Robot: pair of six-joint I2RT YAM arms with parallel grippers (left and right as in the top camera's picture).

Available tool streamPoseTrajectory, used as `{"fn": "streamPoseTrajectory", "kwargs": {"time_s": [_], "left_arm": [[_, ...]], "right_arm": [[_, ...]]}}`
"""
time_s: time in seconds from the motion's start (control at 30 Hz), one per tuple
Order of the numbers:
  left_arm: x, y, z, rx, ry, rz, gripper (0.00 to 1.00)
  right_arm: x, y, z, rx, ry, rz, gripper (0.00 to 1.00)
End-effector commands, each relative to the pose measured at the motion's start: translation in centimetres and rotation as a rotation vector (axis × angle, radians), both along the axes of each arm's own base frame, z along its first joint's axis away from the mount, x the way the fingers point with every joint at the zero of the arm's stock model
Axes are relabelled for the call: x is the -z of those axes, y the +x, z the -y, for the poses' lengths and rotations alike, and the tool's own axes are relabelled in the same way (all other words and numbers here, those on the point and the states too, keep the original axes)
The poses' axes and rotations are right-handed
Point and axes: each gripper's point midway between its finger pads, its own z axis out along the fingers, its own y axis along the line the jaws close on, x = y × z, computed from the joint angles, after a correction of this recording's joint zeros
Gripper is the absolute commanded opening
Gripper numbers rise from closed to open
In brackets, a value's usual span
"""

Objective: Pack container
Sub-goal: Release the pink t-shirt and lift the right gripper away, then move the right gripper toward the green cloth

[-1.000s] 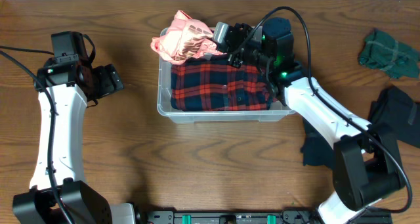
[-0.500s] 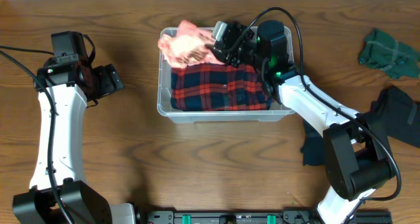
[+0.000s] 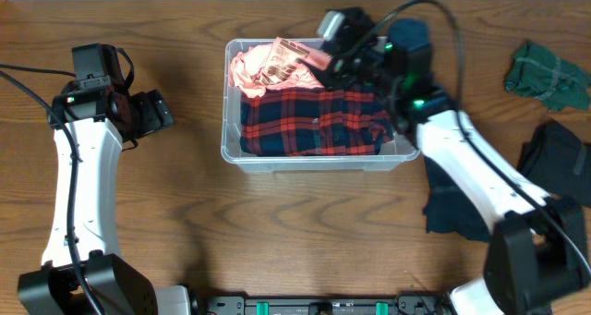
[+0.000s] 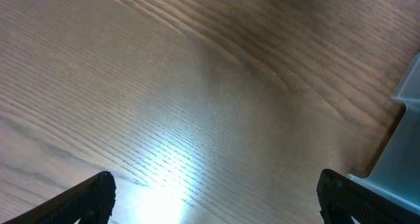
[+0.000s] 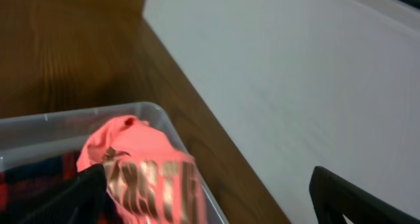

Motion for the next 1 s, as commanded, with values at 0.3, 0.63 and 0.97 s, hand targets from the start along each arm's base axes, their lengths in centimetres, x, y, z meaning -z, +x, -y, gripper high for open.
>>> {"fn": "streamPoseTrajectory", "kwargs": {"time_s": [0.3, 0.63, 0.97], "left_arm": [[0.1, 0.1, -0.4, 0.000, 0.014, -0.004, 0.98], [0.1, 0.1, -0.4, 0.000, 0.014, -0.003, 0.98], [0.1, 0.1, -0.4, 0.000, 0.015, -0.001, 0.98]], "right_arm": [[-0.4, 0.6, 20.5, 0.213, 0.305, -0.358, 0.99], [4.5, 0.6, 43.1, 0.987, 0.549, -0.479, 0.99], [13.5, -0.8, 51.4, 1.131, 0.626, -0.596, 0.91]]}}
